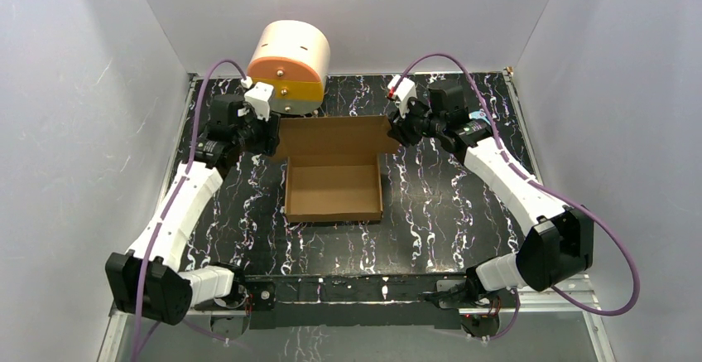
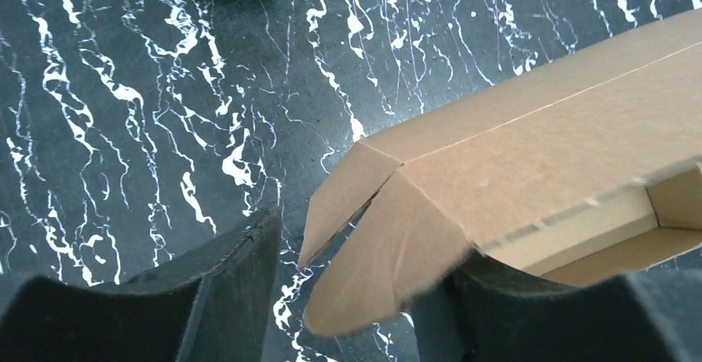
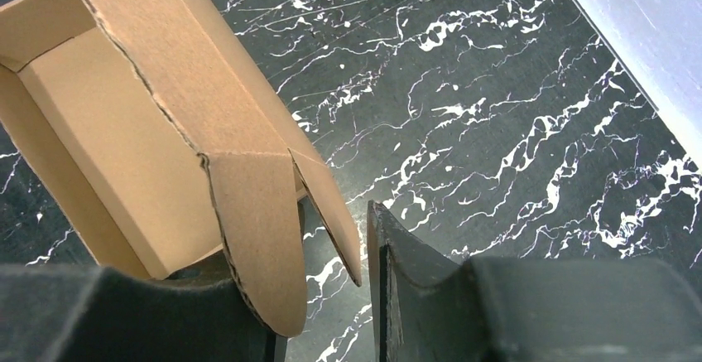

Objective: Fold the paper box

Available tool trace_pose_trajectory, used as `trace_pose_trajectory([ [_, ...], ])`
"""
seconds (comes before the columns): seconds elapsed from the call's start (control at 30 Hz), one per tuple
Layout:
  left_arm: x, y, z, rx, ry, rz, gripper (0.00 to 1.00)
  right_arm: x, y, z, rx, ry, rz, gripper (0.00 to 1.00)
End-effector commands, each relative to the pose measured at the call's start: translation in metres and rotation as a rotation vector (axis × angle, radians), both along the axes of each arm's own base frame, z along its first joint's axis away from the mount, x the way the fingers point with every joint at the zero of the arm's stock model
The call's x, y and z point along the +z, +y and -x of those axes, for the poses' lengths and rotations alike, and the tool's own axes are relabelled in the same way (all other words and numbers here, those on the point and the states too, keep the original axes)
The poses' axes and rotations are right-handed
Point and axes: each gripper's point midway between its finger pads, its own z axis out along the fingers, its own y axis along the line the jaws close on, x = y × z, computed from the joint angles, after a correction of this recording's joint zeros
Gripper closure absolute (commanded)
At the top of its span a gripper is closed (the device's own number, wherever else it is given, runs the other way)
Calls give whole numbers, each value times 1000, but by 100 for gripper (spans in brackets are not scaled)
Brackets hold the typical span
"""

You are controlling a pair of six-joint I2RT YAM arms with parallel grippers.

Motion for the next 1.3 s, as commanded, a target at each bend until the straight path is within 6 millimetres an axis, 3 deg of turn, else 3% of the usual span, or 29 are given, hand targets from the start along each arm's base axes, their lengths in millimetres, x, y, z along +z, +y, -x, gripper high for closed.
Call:
trace_pose_trajectory([
  [0.0, -1, -6, -9, -83, 16, 31, 51, 20, 5, -4, 38, -75, -41, 58],
  [0.27, 0, -14, -6, -103, 55, 101, 75, 20, -2, -10, -33, -60, -34, 71],
  [0.63, 3, -36, 2, -44, 145, 308, 85, 27, -8, -15, -221, 6, -76, 94],
  [0.97, 10, -45, -7, 109, 148, 459, 88, 39, -1, -29, -620, -12, -99, 95],
  [1.1, 10, -40, -14, 195, 119, 468, 88, 43, 6, -30, -713, -23, -127, 94],
  [1.27, 9, -48, -25, 221, 89, 504, 87, 44, 17, -37, -762, -13, -170, 91],
])
